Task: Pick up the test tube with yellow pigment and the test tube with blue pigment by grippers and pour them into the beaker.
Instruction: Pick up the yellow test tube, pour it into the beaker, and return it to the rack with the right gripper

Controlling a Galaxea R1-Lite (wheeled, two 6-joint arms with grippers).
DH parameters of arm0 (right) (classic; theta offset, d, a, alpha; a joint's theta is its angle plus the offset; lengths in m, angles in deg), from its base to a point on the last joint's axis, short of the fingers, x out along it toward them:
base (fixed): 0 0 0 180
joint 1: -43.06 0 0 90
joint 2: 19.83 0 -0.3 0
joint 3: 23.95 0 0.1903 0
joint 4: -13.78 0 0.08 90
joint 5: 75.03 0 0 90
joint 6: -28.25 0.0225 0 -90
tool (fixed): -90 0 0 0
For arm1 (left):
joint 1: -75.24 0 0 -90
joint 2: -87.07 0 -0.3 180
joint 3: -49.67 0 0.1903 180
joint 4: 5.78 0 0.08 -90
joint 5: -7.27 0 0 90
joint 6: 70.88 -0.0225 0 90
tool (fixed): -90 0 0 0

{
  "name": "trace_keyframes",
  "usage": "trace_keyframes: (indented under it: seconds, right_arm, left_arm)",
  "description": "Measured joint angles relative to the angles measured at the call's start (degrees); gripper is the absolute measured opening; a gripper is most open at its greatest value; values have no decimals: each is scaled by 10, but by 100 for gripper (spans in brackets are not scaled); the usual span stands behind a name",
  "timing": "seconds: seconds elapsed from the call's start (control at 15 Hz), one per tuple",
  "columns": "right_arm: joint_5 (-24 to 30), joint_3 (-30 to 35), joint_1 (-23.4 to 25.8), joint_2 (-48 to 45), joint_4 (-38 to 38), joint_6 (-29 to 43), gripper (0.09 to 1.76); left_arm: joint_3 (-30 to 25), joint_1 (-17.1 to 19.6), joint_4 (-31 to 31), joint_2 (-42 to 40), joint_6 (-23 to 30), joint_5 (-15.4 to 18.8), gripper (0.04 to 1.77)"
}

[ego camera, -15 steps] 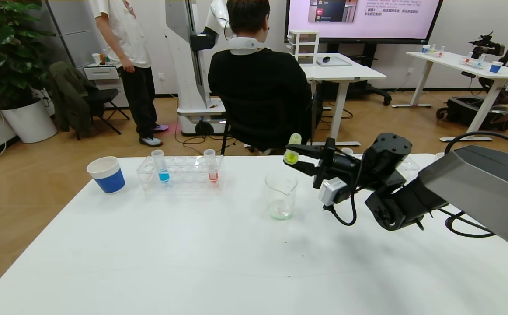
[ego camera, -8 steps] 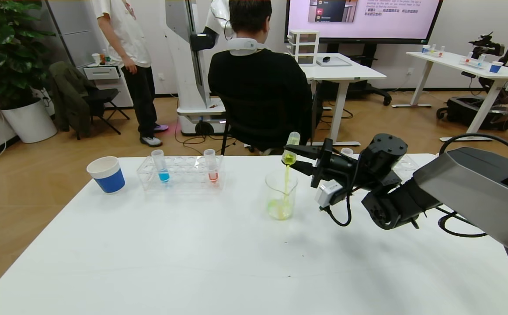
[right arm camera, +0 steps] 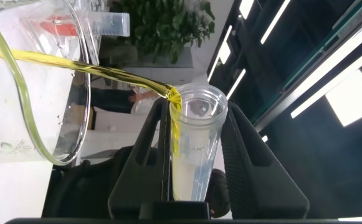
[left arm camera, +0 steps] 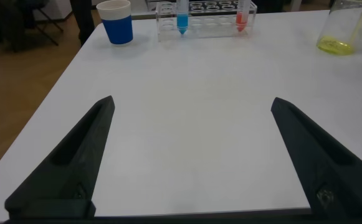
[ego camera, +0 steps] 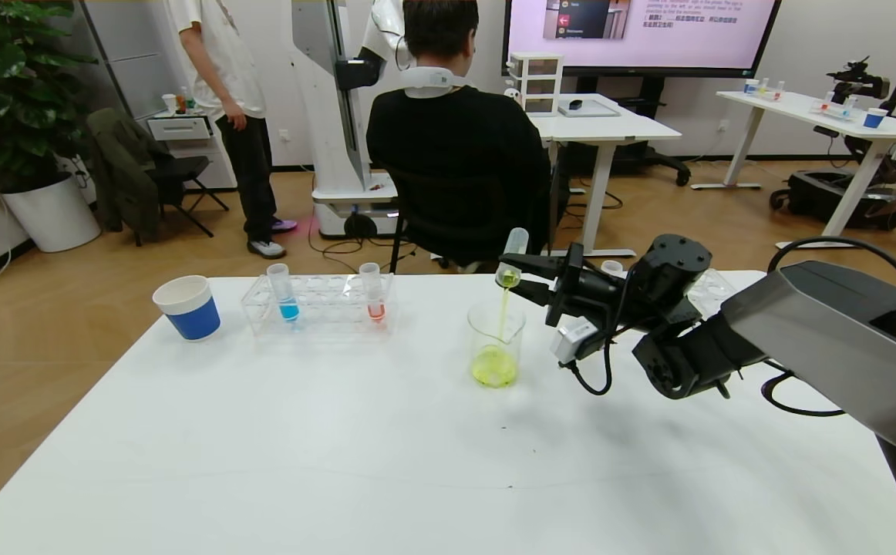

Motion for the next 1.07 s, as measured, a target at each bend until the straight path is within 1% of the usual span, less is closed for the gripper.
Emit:
trace_keyframes:
  seconds: [0.13, 0.67, 0.87, 1.07]
  right_arm:
    - [1, -4, 0, 3, 1, -7, 52]
    - [14, -6, 1, 6, 11, -73, 52]
    - [14, -6, 1, 6, 13, -76, 52]
    - [12, -8, 0, -1, 40, -69, 52]
  left_arm:
    - [0, 0, 0, 0, 0, 0, 175]
    - [0, 0, 0, 0, 0, 0, 175]
    - [0, 0, 0, 0, 0, 0, 175]
    - [0, 0, 0, 0, 0, 0, 175]
